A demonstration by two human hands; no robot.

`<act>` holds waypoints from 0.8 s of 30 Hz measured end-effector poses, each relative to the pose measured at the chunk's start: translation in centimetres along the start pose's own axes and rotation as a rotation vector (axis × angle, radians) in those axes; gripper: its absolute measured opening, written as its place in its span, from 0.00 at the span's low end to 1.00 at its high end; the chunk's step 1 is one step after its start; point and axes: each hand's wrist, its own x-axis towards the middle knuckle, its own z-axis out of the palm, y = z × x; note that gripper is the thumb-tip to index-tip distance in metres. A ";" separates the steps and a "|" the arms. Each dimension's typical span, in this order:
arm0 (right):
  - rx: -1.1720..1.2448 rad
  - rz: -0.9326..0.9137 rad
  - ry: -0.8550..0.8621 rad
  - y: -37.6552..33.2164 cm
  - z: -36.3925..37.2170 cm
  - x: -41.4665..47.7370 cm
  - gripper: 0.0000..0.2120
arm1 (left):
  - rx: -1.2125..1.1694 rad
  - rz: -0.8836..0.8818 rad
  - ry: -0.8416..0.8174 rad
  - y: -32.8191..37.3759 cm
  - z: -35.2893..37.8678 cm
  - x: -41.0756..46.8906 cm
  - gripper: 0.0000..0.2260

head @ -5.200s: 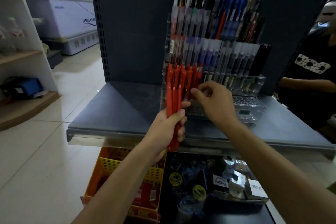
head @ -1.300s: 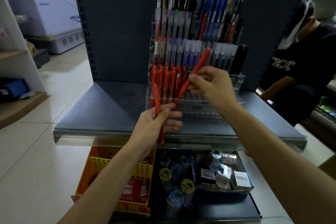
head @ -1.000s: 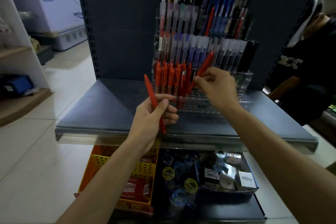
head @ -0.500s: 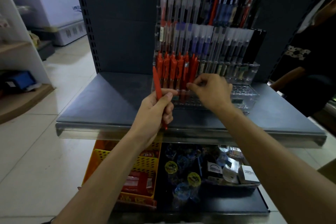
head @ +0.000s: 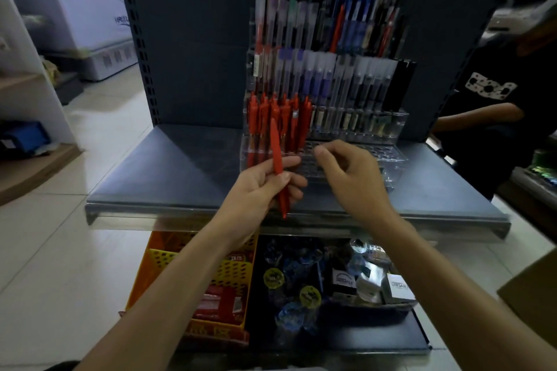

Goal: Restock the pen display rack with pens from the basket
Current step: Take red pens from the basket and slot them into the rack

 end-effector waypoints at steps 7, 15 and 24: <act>0.160 0.053 -0.173 -0.7 0.3 -3.2 0.06 | 0.218 -0.050 -0.152 -0.1 0.6 -1.3 0.09; 0.099 -0.085 -0.033 -1.1 0.1 -4.3 0.08 | 0.279 -0.088 -0.118 -0.7 0.8 -1.9 0.10; -0.357 -0.485 -0.136 0.4 0.4 -3.3 0.16 | 0.222 -0.089 -0.148 0.1 0.0 -1.8 0.08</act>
